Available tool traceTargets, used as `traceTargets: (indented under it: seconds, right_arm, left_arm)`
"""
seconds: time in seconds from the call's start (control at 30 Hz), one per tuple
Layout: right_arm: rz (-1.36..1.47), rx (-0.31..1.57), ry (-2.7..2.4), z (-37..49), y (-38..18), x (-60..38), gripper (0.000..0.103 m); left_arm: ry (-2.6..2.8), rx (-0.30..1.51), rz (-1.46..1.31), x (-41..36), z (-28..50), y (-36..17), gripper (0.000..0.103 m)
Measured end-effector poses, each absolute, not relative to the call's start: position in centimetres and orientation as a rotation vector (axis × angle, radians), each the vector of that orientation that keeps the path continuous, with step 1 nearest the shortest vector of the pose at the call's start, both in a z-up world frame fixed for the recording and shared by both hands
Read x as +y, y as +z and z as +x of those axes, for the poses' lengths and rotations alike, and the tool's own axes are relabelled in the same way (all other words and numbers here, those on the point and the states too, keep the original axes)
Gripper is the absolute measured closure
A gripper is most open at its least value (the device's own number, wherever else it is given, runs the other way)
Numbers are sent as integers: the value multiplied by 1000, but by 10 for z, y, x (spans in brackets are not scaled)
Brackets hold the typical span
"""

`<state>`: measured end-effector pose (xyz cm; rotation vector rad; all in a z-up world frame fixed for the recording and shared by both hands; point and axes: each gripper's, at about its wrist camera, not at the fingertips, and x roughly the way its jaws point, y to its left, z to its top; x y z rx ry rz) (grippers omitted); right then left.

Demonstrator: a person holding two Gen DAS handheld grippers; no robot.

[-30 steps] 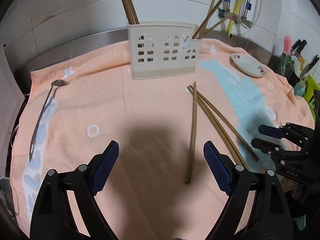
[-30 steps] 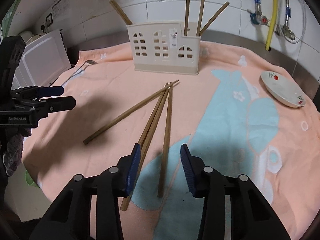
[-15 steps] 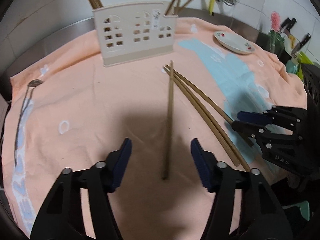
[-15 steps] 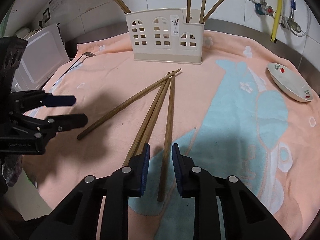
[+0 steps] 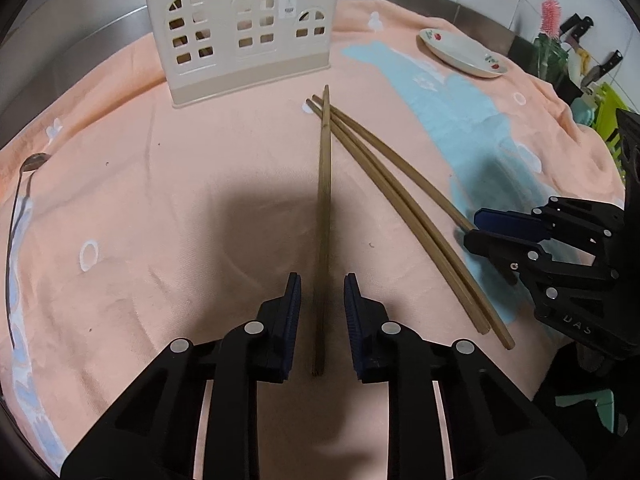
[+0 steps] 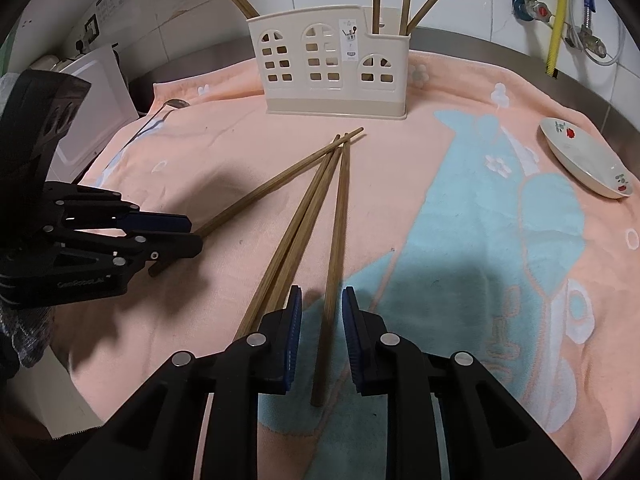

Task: Organize utensils
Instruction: 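Close the left tool on one chopstick while the right tool closes on another, then lift both held chopsticks and carry them above the beige holder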

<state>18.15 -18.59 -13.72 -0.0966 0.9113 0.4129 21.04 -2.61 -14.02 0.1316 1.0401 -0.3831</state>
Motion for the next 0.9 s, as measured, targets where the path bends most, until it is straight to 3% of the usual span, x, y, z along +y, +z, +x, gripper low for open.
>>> traceTargets:
  seconds: [0.9]
  right_arm:
    - [-134, 909, 386, 184, -144, -182, 95]
  left_arm:
    - [-365, 1078, 183, -34, 215, -143, 97]
